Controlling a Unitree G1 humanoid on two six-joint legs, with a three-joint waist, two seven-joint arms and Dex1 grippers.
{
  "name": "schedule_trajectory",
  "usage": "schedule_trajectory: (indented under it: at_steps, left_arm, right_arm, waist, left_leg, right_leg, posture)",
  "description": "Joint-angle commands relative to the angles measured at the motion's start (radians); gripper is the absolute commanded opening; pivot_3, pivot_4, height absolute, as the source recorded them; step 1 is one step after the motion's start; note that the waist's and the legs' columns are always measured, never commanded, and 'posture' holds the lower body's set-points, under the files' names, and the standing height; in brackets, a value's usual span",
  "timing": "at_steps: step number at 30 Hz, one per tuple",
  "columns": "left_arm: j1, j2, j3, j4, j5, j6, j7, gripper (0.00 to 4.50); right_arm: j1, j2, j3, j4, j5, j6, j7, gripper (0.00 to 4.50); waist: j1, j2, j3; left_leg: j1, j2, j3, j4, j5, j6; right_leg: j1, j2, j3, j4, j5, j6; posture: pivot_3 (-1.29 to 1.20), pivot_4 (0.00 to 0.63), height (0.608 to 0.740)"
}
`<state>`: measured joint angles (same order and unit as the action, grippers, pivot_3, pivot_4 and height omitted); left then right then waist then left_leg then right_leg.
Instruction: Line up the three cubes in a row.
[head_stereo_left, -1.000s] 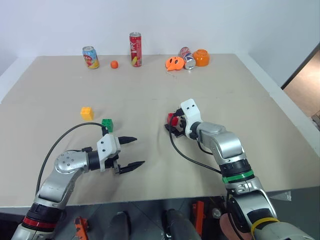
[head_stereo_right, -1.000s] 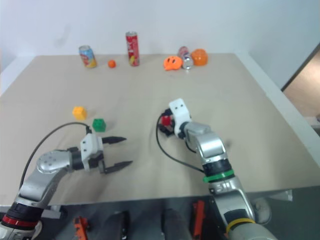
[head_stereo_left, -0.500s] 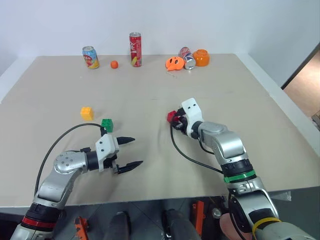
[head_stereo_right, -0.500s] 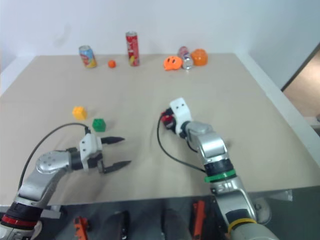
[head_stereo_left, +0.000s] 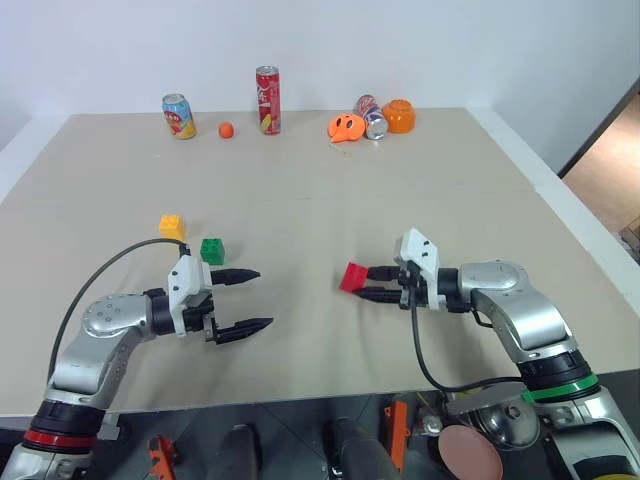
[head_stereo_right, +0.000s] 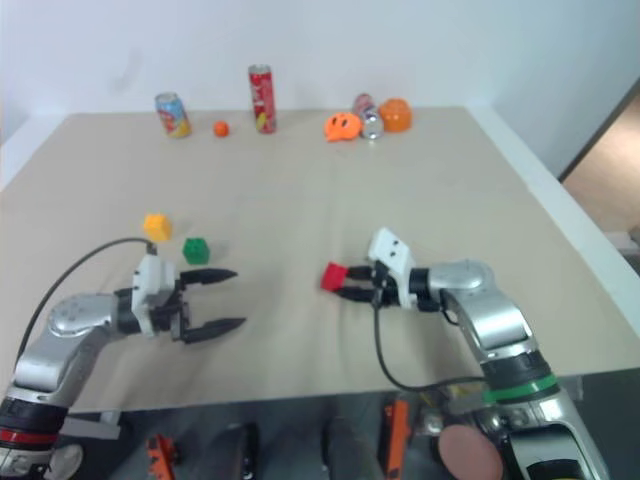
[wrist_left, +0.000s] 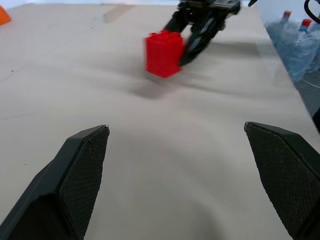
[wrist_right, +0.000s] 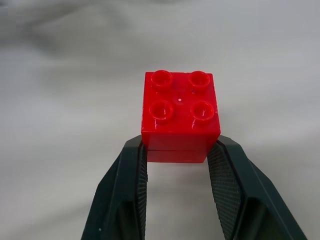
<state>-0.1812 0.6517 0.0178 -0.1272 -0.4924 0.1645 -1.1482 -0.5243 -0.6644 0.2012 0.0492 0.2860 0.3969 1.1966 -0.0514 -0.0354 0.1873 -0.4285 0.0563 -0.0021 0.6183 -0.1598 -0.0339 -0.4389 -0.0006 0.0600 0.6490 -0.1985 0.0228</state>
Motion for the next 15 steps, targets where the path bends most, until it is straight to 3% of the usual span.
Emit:
schedule_trajectory:
  at_steps: [1, 8, 15]
  left_arm:
    - [0.032, 0.028, 0.043, -0.097, -0.054, 0.040, -0.003, 4.50]
    - [0.128, 0.077, 0.118, -0.201, -0.103, 0.082, 0.014, 4.50]
    - [0.192, 0.095, 0.175, -0.302, -0.123, 0.130, 0.077, 4.50]
  right_arm:
    - [-0.104, 0.012, 0.031, 0.133, -0.027, -0.113, 0.111, 1.17]
    - [-0.245, 0.102, 0.096, 0.383, -0.112, -0.309, 0.207, 1.17]
    - [-0.274, 0.138, 0.107, 0.474, -0.139, -0.397, 0.282, 1.17]
  waist:
    - [-0.001, 0.000, 0.000]
    - [0.001, 0.000, 0.000]
    - [0.006, 0.000, 0.000]
  left_leg:
    - [0.000, 0.000, 0.000, 0.000, 0.000, 0.000]
    - [0.000, 0.001, 0.001, 0.001, 0.000, 0.000]
    - [-0.001, 0.001, 0.000, 0.000, -0.001, -0.002]
  right_leg:
    - [0.000, 0.000, 0.000, 0.000, 0.000, 0.000]
    - [0.000, 0.001, 0.001, 0.000, 0.001, -0.001]
    - [-0.001, 0.002, 0.001, 0.000, 0.001, -0.001]
  posture:
    - [0.00, 0.150, 0.740]
    - [0.00, 0.150, 0.740]
    - [0.00, 0.150, 0.740]
